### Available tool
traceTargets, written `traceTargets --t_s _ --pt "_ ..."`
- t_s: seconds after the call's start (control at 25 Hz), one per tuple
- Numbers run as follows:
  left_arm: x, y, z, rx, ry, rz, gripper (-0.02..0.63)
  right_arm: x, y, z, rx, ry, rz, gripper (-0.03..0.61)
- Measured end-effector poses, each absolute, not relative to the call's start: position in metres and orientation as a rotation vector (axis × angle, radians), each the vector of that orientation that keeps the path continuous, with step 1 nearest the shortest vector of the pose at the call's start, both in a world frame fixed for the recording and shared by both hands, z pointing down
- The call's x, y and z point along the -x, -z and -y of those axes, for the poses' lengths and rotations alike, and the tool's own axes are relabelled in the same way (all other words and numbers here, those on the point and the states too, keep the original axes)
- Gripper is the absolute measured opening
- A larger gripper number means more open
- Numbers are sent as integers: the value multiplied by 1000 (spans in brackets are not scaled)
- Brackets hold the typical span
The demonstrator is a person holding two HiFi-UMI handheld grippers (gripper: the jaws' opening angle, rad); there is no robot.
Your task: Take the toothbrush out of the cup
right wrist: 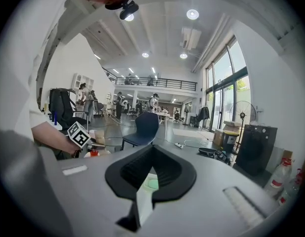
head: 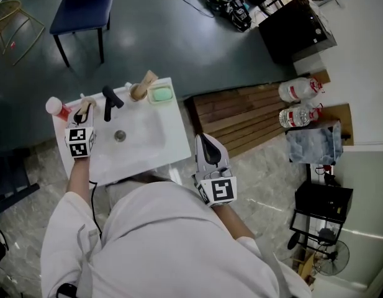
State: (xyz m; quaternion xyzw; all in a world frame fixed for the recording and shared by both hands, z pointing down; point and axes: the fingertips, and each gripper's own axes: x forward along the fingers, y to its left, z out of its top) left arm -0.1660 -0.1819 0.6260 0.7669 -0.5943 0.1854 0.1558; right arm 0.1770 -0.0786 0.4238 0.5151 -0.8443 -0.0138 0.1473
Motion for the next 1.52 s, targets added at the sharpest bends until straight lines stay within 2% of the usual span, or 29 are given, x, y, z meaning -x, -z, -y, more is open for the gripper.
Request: traceTargets --t_s 0.76,1.52 --pt "164 -518 144 -2273 -502 1800 48 -139 -423 82 -1342 22 2610 3" --pt "150 -468 87 -2302 -480 1799 48 -109 -429 75 -1222 0 2710 3"
